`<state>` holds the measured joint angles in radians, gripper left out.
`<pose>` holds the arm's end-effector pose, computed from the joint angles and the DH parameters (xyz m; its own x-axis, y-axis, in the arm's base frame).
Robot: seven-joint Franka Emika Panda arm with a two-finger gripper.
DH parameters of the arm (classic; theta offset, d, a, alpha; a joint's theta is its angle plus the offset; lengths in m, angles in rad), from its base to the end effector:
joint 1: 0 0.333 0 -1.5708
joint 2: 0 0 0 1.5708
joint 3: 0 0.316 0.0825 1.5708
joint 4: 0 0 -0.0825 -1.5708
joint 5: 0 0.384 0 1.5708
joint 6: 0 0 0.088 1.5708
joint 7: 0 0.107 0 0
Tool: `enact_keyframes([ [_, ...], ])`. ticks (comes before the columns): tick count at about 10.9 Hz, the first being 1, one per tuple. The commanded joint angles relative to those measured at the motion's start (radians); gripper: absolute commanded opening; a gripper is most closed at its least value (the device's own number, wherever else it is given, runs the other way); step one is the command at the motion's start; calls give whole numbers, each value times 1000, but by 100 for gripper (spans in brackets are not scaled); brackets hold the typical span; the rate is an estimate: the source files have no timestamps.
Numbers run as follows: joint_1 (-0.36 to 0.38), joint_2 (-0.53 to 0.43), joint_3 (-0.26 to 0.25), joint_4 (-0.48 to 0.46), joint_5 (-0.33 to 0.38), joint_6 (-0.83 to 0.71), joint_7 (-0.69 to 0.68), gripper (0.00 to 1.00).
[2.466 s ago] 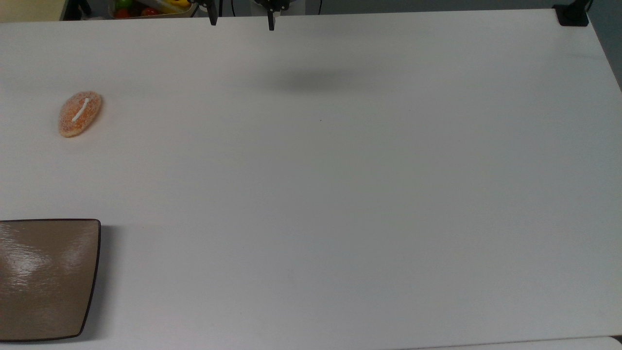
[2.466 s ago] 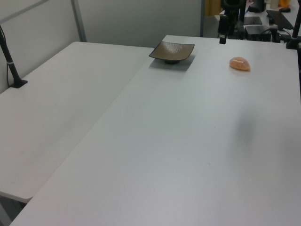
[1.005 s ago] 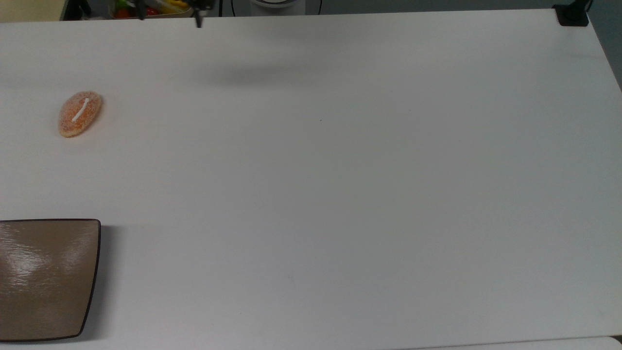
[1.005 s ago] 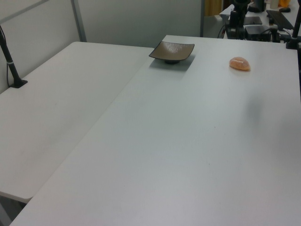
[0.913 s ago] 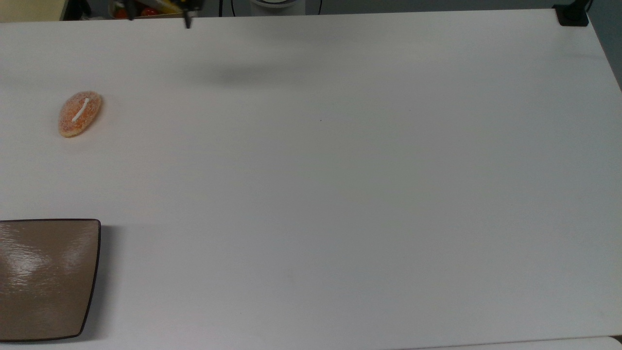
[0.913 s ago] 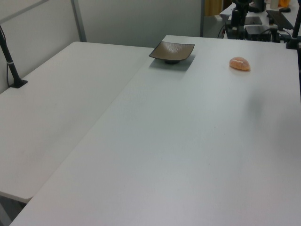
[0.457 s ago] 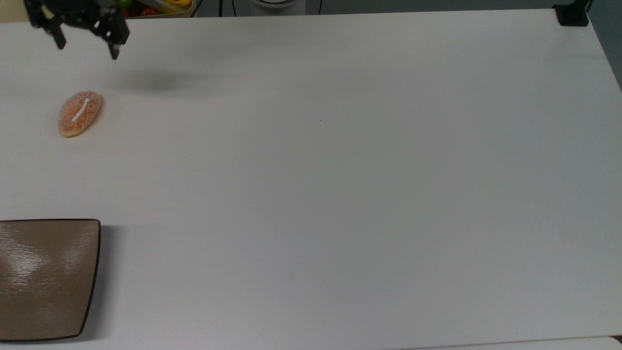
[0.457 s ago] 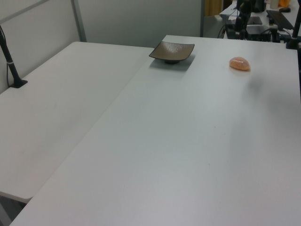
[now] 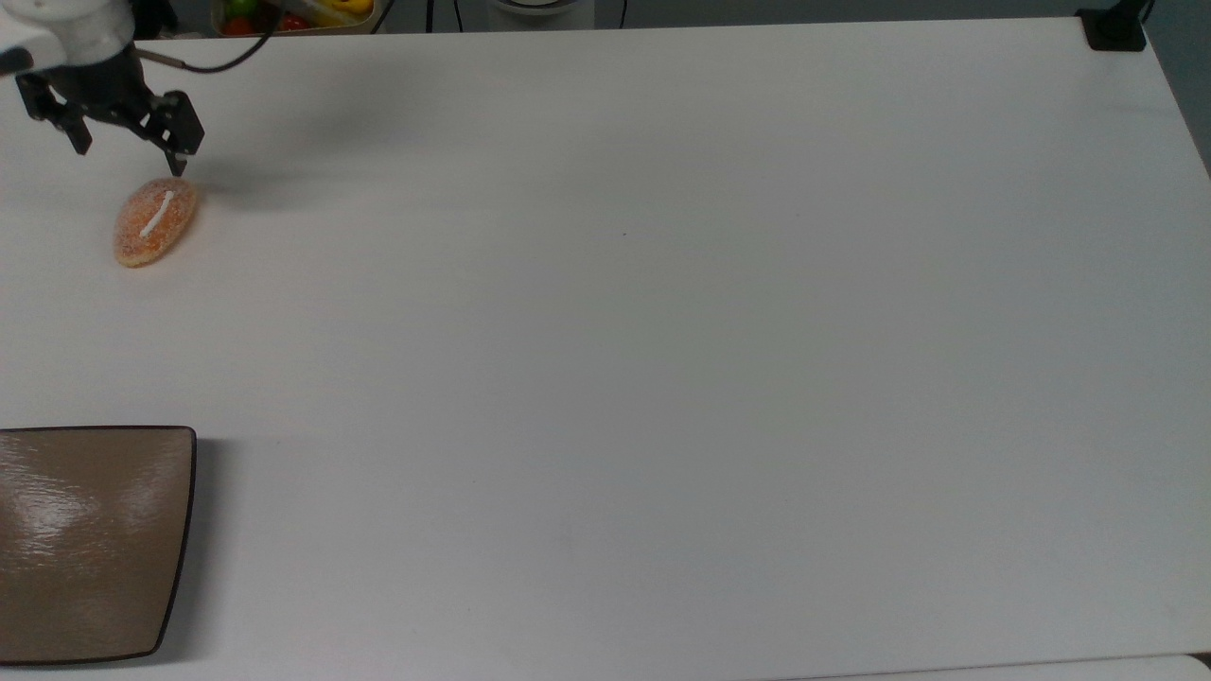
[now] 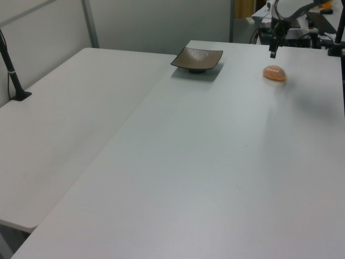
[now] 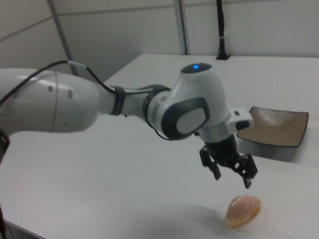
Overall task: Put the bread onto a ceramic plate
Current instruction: 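Lower the gripper and close it around the bread roll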
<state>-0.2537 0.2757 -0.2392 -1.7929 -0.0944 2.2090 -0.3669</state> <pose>0.5708 -0.2978 0.4151 0.9954 -0.0541 0.0789 -0.0681 -0.9798 0.1880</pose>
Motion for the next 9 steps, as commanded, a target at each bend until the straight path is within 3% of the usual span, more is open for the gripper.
enact_keyframes([
  [1, -19, 88, 1, 0, -8, 96, -17, 100],
  [7, -56, 157, 3, -13, -1, 140, -17, 100],
  [8, -56, 161, 3, -14, -1, 141, -18, 89],
  [9, -56, 161, 3, -13, 1, 141, -18, 53],
])
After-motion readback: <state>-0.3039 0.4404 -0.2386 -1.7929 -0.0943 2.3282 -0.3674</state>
